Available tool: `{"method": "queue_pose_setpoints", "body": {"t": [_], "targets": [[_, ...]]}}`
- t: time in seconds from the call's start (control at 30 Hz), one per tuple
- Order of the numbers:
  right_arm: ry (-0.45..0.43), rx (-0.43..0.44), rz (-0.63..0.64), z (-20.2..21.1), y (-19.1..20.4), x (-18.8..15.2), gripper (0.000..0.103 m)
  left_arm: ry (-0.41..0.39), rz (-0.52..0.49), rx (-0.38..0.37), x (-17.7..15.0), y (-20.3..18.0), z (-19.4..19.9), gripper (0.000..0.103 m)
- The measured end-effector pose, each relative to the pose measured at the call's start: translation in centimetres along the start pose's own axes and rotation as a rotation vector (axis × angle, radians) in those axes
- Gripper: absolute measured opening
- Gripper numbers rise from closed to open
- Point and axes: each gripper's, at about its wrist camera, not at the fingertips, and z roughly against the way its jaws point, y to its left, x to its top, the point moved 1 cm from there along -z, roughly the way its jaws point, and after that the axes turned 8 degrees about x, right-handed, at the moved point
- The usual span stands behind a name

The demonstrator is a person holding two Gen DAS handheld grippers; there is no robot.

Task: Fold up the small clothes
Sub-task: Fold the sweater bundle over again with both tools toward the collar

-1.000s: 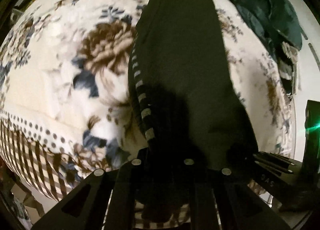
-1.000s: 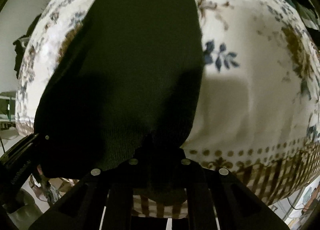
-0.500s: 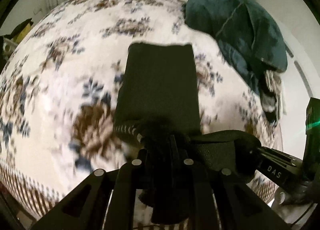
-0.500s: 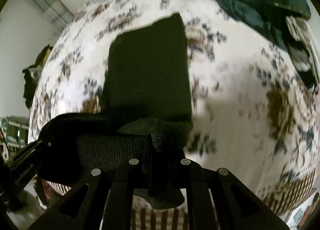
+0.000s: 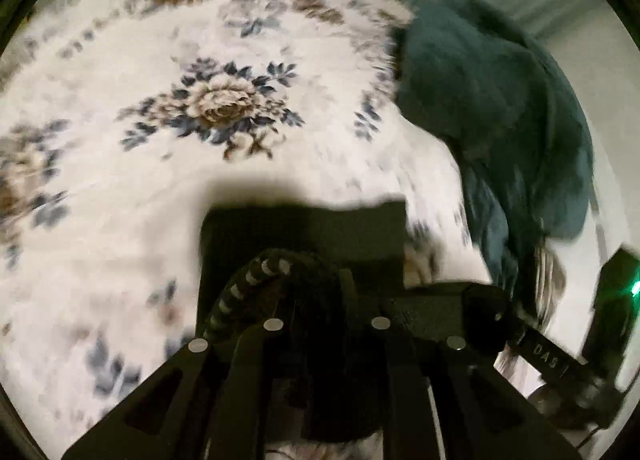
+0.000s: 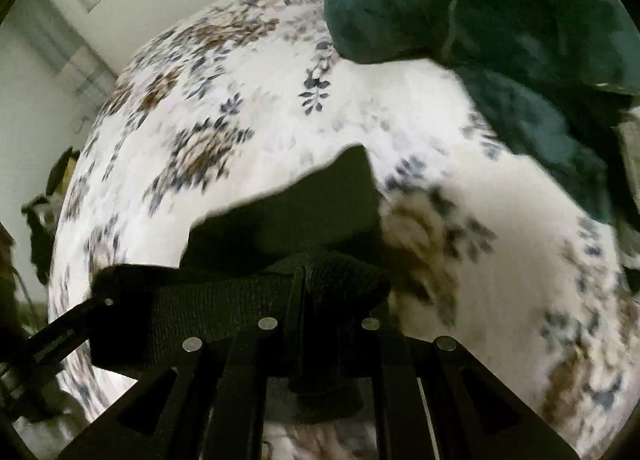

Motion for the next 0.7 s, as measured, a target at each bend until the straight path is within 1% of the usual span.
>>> {"method": "queue_pose_setpoints", "body": {"t": [0.03, 0.07, 0.1, 0.13, 0.17, 0.2, 0.27, 0.3, 0.33, 0.4, 0.43, 0.47, 0.5, 0.53, 0.57, 0.6, 0.63, 0.67, 0.7], "targets": [[0.018, 0.035, -0.040, -2.0, -1.0, 1.9, 0.015, 0.024, 0.040, 0.005, 2.2, 1.1, -1.5, 0.024], [0.052, 0.061, -0.072, -3.7, -1.9, 3.0, 0.032, 0.024, 0.074, -0.001, 3.5, 2.0, -2.0, 0.039], [0.084, 0.084, -0.116, -5.2, -3.1, 4.2, 0.043, 0.015, 0.105, -0.012, 4.5, 2.9, -2.2, 0.054], [0.081, 0.087, -0.140, -5.7, -4.0, 4.9, 0.060, -0.005, 0.123, -0.032, 4.9, 3.7, -1.9, 0.057], [0.051, 0.072, -0.140, -5.6, -5.0, 5.3, 0.061, -0.035, 0.139, -0.057, 5.1, 4.8, -1.5, 0.058], [0.036, 0.064, -0.125, -5.5, -5.5, 5.2, 0.061, -0.048, 0.138, -0.059, 4.8, 5.5, -1.2, 0.058], [0.031, 0.027, -0.086, -5.5, -6.8, 4.3, 0.061, -0.050, 0.100, -0.032, 3.6, 6.5, -1.6, 0.058], [0.046, 0.033, -0.078, -5.8, -7.4, 3.8, 0.061, -0.036, 0.083, -0.020, 3.1, 6.7, -2.2, 0.058], [0.068, 0.055, -0.073, -6.3, -7.8, 3.2, 0.061, 0.003, 0.052, -0.013, 2.4, 6.7, -3.5, 0.058], [0.109, 0.068, -0.073, -7.8, -8.5, 2.0, 0.061, 0.067, 0.006, 0.010, 1.6, 6.1, -6.0, 0.058], [0.125, 0.077, -0.072, -8.6, -8.5, 1.6, 0.061, 0.095, -0.024, 0.028, 1.0, 5.5, -7.5, 0.057], [0.142, 0.074, -0.074, -9.5, -8.6, 1.3, 0.061, 0.104, -0.059, 0.025, 0.6, 4.9, -8.5, 0.053], [0.153, 0.065, -0.075, -10.6, -8.6, 1.1, 0.061, 0.085, -0.091, 0.046, 0.3, 4.4, -9.0, 0.013], [0.153, 0.076, -0.071, -11.2, -8.4, 0.9, 0.050, 0.064, -0.115, 0.075, 0.2, 4.1, -9.1, 0.007], [0.144, 0.079, -0.067, -11.7, -8.2, 0.8, 0.005, 0.035, -0.121, 0.073, 0.2, 4.0, -8.6, 0.006], [0.121, 0.063, -0.065, -11.4, -7.9, 0.7, 0.006, -0.008, -0.112, 0.057, 0.2, 4.1, -7.5, 0.006], [0.080, 0.049, -0.054, -10.7, -7.6, 0.7, 0.006, -0.040, -0.113, 0.047, 0.4, 4.4, -6.7, 0.006], [0.054, 0.026, -0.040, -10.2, -7.3, 0.7, 0.006, -0.048, -0.120, 0.042, 0.5, 4.8, -6.5, 0.007], [0.041, -0.002, -0.027, -10.3, -7.2, 0.8, 0.006, -0.043, -0.114, 0.050, 0.6, 5.6, -7.2, 0.008]]}}
